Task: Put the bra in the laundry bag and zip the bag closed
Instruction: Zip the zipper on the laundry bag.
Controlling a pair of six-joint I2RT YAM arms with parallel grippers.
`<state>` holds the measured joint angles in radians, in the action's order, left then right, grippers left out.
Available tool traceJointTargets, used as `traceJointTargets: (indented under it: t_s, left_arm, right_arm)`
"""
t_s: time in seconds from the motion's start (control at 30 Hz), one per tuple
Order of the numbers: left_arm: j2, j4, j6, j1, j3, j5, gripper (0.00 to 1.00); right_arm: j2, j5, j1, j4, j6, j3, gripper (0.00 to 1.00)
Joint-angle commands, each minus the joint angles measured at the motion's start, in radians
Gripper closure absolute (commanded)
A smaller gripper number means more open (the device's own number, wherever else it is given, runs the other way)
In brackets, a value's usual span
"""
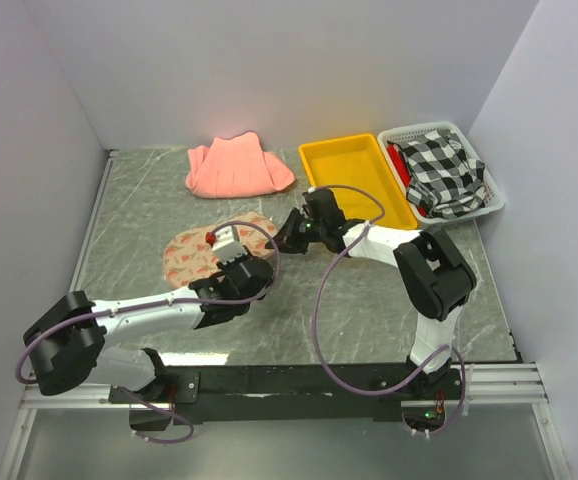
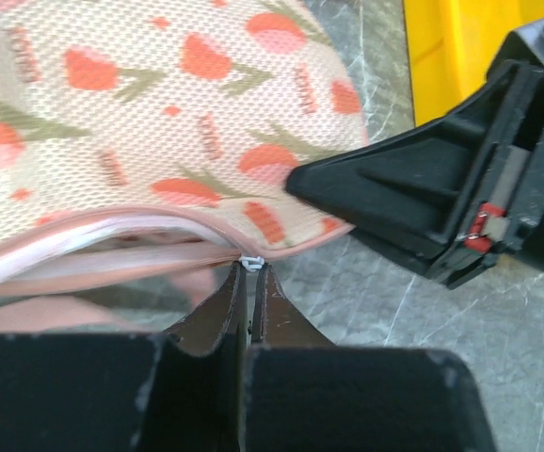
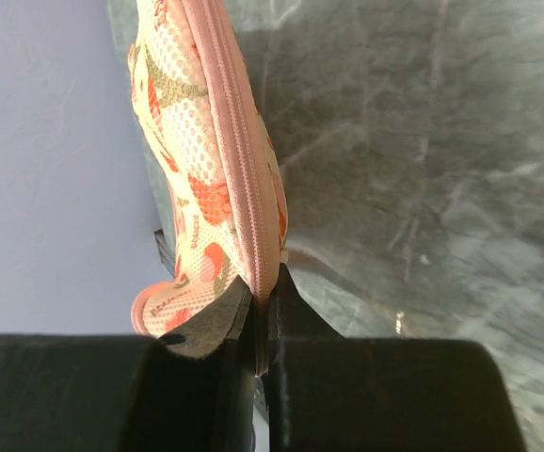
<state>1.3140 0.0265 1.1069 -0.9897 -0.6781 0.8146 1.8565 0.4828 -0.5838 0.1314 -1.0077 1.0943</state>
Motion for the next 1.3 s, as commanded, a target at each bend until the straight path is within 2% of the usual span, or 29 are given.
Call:
traceJointTargets:
  t_s: [0.0,0.43,0.67,0.9,1.0,1.03,1.1,1.13,1.27]
  left_arm:
    - [-0.048,0.058,0.04,0.005,0.037,0.041,0.99]
    - [-0.147,0.171,0.123,0.003,0.146,0.067,0.99]
    - [-0.258,0.271,0.191,-0.001,0.226,0.083,0.99]
    - [-0.276,0.323,0.222,-0.001,0.236,0.106,0.99]
    - [-0.248,0.265,0.186,-0.001,0.233,0.094,0.99]
    - [-0.237,0.241,0.174,-0.003,0.227,0.081,0.99]
    - [-0.196,0.205,0.16,-0.007,0.212,0.077,0.99]
    - [-0.179,0.201,0.159,-0.012,0.19,0.077,0.99]
    - [-0.076,0.152,0.145,-0.027,0.138,0.066,0.99]
  right_arm:
    - [-0.048,-0.047,0.053,-0.044,0.058,0.039,1.0]
    - [0.003,-0.095,0.082,-0.225,0.187,0.162,1.0]
    - [0.055,-0.156,0.093,-0.315,0.251,0.249,1.0]
    - [0.104,-0.116,0.104,-0.351,0.284,0.321,1.0]
    - [0.119,-0.07,0.104,-0.374,0.296,0.351,0.59]
    - [0.116,-0.066,0.105,-0.369,0.288,0.345,0.32]
    - [0.081,-0.024,0.104,-0.319,0.258,0.29,0.1]
    - [0.064,-0.017,0.104,-0.3,0.245,0.267,0.06]
    - [-0.025,0.013,0.102,-0.219,0.157,0.136,0.04]
